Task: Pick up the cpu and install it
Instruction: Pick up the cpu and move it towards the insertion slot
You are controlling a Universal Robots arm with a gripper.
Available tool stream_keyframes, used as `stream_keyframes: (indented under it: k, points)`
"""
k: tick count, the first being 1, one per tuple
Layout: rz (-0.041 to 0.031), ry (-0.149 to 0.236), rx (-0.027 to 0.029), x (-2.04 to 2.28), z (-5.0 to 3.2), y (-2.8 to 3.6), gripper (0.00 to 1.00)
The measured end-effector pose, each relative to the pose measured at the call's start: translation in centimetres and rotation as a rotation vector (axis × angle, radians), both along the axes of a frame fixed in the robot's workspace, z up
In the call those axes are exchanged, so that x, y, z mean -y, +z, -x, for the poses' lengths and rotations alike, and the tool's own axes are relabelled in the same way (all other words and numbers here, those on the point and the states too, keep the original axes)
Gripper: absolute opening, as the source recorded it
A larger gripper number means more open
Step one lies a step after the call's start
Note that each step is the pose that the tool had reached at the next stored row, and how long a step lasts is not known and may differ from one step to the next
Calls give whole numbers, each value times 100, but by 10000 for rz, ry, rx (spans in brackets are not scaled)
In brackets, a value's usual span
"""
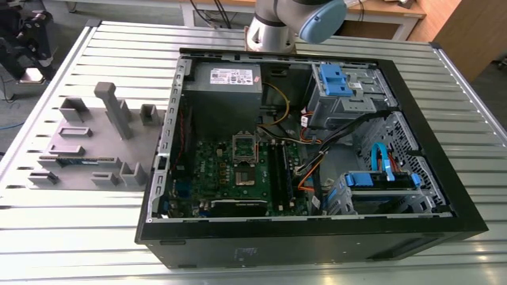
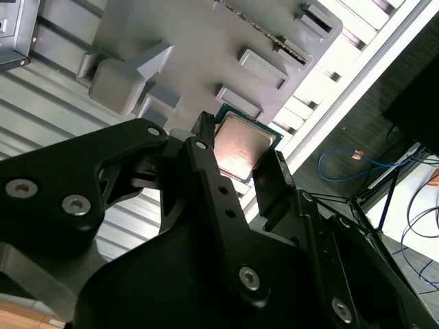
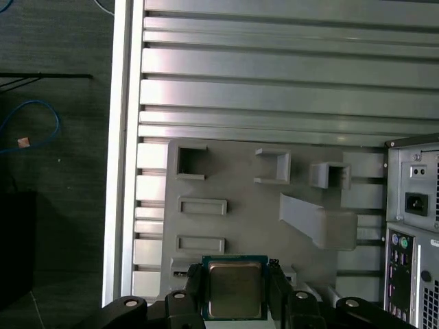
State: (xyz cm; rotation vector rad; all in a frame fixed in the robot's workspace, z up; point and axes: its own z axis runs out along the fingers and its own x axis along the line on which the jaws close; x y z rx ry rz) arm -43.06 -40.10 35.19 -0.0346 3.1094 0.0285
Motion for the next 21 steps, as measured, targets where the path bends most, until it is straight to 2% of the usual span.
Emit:
stream_keyframes:
  k: [6, 16, 21]
  points:
    - [2, 0, -2, 0, -5, 12, 47]
    - [4, 0, -1, 0, -5, 159, 47]
    - [12, 0, 1, 0, -5, 163, 47]
